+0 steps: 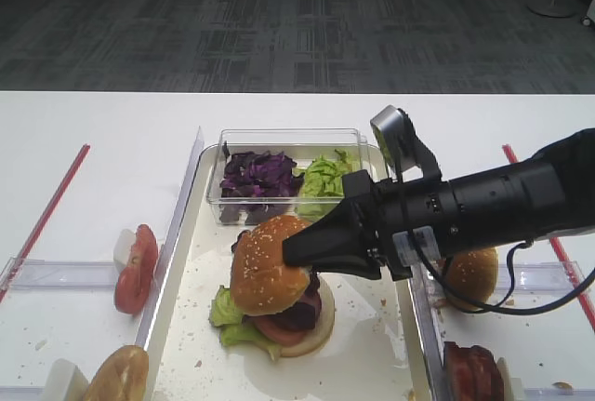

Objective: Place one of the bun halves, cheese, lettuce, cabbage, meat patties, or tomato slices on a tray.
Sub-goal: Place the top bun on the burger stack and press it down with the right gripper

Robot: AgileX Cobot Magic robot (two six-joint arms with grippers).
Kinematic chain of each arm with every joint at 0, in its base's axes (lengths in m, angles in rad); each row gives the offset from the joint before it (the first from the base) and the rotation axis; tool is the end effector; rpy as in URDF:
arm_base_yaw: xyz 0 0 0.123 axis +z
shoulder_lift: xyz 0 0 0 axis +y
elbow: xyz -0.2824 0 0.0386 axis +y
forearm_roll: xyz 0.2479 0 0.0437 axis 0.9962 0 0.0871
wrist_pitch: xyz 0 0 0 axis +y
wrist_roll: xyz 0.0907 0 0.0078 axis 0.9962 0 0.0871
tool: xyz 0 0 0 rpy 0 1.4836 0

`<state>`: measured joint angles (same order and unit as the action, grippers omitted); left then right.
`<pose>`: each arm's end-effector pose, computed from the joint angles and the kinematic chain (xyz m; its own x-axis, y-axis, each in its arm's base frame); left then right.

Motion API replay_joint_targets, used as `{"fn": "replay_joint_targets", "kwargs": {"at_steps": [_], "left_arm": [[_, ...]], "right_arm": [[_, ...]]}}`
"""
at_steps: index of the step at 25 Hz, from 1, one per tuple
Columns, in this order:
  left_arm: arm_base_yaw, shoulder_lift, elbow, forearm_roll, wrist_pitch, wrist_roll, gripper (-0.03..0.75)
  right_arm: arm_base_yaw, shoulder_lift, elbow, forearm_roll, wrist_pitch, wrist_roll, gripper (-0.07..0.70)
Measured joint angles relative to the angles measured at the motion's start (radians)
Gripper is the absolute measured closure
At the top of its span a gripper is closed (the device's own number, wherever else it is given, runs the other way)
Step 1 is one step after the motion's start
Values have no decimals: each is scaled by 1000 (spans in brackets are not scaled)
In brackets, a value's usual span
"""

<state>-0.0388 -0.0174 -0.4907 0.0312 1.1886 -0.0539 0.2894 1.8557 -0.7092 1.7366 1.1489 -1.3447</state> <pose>-0.0122 0.0031 0.2645 -0.5587 -0.0206 -0.8291 -0.0088 0.9998 -0.0189 0.2531 0.1609 0.1495 -0.9583 -0.0231 -0.2847 -0.2790 0.2890 0.9158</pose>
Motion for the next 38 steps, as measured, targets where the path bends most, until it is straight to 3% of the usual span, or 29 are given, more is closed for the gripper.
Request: {"fn": "replay_joint_targets", "kwargs": {"at_steps": [12, 26, 38], "left_arm": [[0, 0, 0, 0, 0, 0, 223], [0, 0, 0, 0, 0, 0, 223], [0, 0, 0, 0, 0, 0, 223]], "right_arm": [[0, 0, 0, -2, 0, 39, 512], [0, 0, 0, -29, -74, 103, 512], [0, 10, 0, -43, -98, 147, 513]]}}
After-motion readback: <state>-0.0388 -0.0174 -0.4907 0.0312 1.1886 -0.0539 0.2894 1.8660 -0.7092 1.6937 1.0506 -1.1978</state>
